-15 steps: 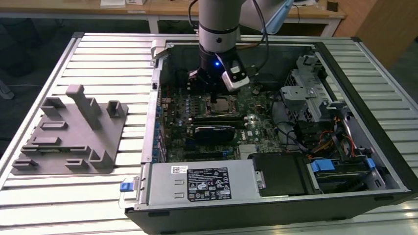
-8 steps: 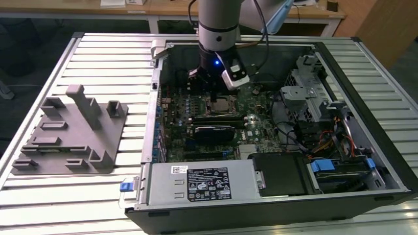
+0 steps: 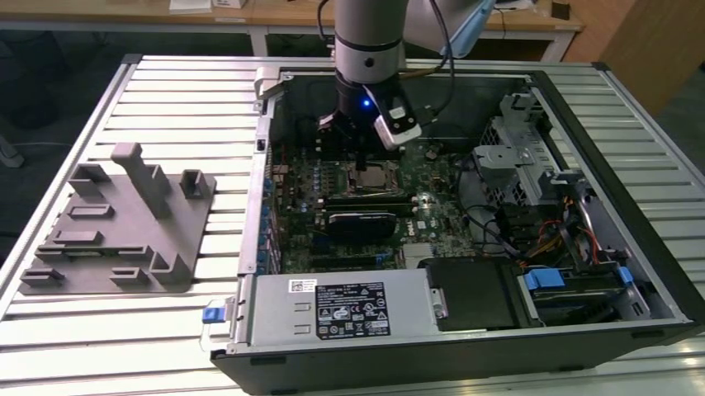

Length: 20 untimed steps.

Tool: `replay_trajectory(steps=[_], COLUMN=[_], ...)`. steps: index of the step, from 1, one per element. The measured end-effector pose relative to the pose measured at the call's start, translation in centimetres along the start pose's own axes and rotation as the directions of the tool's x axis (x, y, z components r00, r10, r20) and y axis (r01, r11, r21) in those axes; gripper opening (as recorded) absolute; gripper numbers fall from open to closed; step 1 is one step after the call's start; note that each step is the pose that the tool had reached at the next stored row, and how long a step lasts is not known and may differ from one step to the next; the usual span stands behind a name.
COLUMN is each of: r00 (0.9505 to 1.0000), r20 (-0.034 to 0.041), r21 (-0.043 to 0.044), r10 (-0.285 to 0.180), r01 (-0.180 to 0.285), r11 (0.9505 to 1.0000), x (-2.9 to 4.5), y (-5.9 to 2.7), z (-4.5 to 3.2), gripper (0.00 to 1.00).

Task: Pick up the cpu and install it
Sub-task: 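Close the cpu cover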

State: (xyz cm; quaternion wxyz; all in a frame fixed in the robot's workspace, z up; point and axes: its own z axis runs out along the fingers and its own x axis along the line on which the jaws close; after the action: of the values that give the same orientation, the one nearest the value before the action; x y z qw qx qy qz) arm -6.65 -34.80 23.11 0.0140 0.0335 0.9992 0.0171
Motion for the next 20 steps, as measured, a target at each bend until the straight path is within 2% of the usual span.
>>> replay_trajectory(steps=[9, 20], r00=[1.0000, 1.0000], r20=[0.0000, 0.0018], r21=[0.0000, -0.0001], r10=[0.000, 0.000], r01=[0.000, 0.000], r11=[1.0000, 1.0000], x=[-0.18, -0.06], y=[0.02, 0.00], z=[-0.13, 0.18], gripper=[0.11, 0.11])
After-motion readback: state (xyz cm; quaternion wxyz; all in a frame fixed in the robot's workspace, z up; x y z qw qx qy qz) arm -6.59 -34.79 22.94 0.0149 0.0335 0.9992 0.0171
